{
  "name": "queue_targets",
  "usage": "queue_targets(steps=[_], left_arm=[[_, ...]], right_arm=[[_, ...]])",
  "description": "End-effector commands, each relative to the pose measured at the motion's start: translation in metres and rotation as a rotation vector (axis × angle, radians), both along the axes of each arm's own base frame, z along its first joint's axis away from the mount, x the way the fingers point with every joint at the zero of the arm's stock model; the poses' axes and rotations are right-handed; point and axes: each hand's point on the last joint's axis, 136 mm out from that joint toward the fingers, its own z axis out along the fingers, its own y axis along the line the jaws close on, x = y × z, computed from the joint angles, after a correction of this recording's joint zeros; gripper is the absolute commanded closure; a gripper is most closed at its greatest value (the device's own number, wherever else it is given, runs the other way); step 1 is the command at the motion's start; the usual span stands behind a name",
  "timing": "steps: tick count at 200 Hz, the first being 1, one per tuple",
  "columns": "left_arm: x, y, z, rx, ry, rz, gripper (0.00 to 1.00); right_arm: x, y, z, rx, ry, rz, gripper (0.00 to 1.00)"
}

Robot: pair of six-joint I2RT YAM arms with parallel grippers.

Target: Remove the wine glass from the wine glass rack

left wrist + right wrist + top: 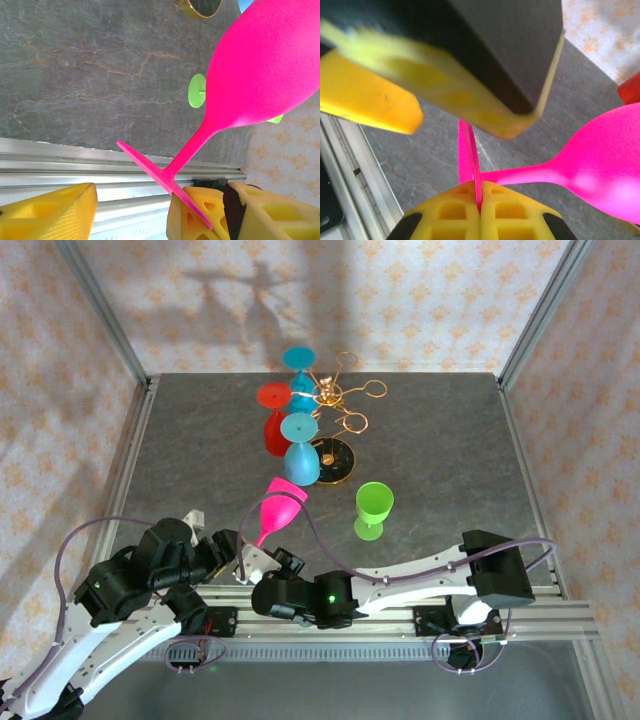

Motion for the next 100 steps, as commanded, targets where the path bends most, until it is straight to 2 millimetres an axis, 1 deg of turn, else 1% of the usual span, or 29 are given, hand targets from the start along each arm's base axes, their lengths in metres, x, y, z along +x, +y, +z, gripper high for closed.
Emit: queue_targets(steps=[1, 26, 55, 100], left_arm=[[0.007, -0.008, 0.002, -0.035, 0.002, 0.011, 0.33], [0.011, -0.011, 0.002, -0.043, -0.001, 0.010, 0.35], [0.014, -0.014, 0.005, -0.052, -0.013, 0.012, 0.39], [0.018, -0.016, 0.003, -0.055, -0.016, 0.014, 0.45]], right_arm=[[0.007, -0.001, 0.014, 0.037, -0.064, -0.046, 1.00], [0.008, -0.002, 0.019, 0.053, -0.077, -0.051, 1.00], [0.007, 0.000, 0.021, 0.052, -0.083, -0.042, 1.00], [0.006, 0.003, 0.029, 0.070, -0.088, -0.035, 1.00]])
